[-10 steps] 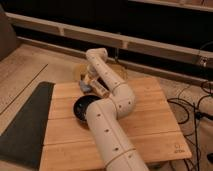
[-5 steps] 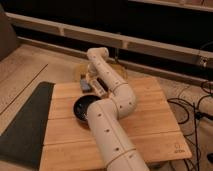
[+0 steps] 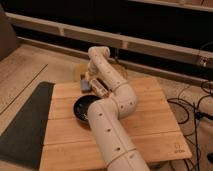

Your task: Stand the bottle upright

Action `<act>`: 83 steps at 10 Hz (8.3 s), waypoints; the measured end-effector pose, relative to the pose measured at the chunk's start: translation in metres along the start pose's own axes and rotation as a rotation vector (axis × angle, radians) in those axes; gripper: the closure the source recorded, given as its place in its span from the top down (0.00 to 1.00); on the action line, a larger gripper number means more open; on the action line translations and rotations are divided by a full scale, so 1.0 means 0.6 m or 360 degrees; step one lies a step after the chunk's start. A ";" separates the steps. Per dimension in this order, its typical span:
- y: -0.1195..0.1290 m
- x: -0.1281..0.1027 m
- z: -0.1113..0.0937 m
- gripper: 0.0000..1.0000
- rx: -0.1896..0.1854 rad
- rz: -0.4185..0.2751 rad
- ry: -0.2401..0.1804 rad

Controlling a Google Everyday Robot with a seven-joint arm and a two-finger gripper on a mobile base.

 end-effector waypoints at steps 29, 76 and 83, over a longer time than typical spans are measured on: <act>0.004 -0.244 -0.226 0.00 0.0056 -0.0627 -0.1003; 0.288 -0.088 -0.200 0.00 -0.1299 -0.0869 -0.1714; 0.277 -0.075 -0.167 0.48 -0.1359 -0.0859 -0.1540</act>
